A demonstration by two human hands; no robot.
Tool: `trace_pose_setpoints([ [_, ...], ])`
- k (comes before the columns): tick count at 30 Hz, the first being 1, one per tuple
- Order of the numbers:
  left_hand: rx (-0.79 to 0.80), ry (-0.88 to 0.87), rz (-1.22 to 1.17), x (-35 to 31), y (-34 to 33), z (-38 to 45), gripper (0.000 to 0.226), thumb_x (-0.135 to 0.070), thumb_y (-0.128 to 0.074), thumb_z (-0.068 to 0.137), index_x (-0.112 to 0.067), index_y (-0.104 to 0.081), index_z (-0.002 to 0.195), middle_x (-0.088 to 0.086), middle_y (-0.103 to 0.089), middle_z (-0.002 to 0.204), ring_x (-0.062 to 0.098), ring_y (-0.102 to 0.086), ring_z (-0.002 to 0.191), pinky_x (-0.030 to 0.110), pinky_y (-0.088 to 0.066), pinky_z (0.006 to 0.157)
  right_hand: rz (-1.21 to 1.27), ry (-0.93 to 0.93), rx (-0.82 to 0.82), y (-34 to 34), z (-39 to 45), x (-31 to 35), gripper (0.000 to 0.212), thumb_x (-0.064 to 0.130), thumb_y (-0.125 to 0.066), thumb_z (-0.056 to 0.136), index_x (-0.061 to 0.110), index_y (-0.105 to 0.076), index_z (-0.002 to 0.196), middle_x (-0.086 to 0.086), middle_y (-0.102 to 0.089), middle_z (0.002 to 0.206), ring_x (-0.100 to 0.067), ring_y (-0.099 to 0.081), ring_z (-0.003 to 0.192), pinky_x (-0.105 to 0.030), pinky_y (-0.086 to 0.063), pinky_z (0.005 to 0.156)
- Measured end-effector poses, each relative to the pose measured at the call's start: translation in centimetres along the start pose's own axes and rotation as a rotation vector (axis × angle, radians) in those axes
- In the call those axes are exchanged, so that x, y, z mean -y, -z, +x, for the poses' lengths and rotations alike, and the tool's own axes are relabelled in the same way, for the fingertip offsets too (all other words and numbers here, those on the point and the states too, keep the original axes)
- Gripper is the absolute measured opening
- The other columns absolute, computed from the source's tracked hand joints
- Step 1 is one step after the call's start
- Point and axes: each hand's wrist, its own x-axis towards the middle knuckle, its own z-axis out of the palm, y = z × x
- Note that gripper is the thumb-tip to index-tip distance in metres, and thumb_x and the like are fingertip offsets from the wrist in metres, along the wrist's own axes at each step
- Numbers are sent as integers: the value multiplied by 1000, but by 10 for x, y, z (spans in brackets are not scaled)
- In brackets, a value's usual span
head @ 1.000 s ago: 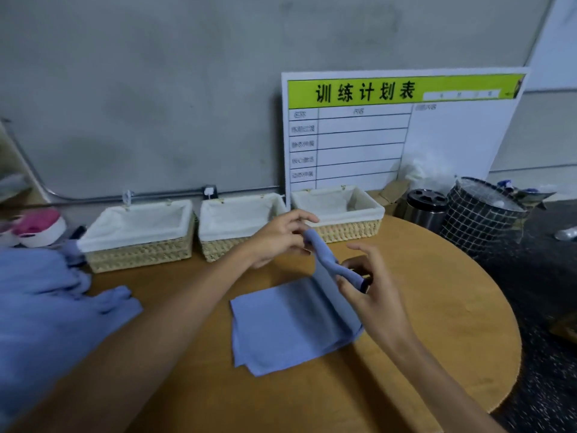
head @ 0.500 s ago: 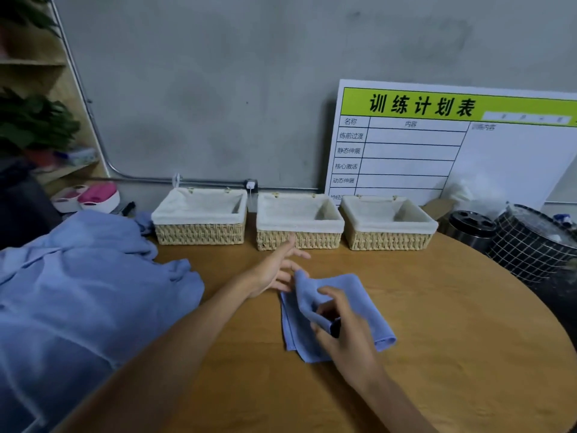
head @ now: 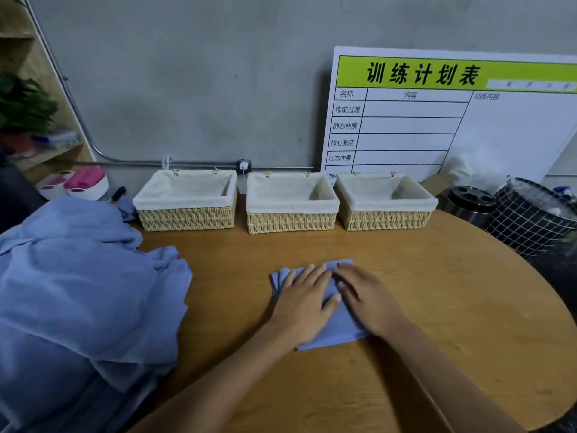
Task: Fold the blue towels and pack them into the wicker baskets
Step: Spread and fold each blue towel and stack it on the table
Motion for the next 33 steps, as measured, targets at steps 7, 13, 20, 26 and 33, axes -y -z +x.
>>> trace_pose_setpoints([
  [7,132,35,166,11,-5,0,92,-78,-9,88,-22,1,161,-7,14,167,13,14,153,37,8,124,-154,-139,221,-5,-12,-10,87,76,18,77,47,-4,155,19,10,164,-15,7,153,-43,-1,123],
  [13,171,65,194,30,3,-1,95,-82,-6,84,-27,6,160,-10,19,165,11,18,152,44,7,124,-172,-176,231,-5,-10,-6,54,55,-13,103,46,-3,156,19,11,164,-19,8,153,-45,2,123],
  [20,231,133,202,39,19,-18,99,-86,-8,82,-27,13,159,-14,23,164,6,21,150,51,10,123,-155,-199,226,-1,-13,1,86,71,13,76,46,-2,156,17,11,165,-21,6,154,-47,1,123],
  [26,258,124,328,39,31,-40,116,-87,17,67,-20,7,160,-4,13,167,12,5,154,49,1,124,-154,-334,51,5,-25,1,100,86,-3,73,28,-33,149,4,-34,155,-17,-32,142,-45,-19,118],
  [33,74,195,199,51,56,-3,67,-80,-21,90,-25,-58,80,-6,-66,84,18,-65,80,32,-42,70,-56,-243,116,11,18,-10,44,66,-57,83,30,-60,107,3,-55,106,-21,-52,104,-37,-40,88],
])
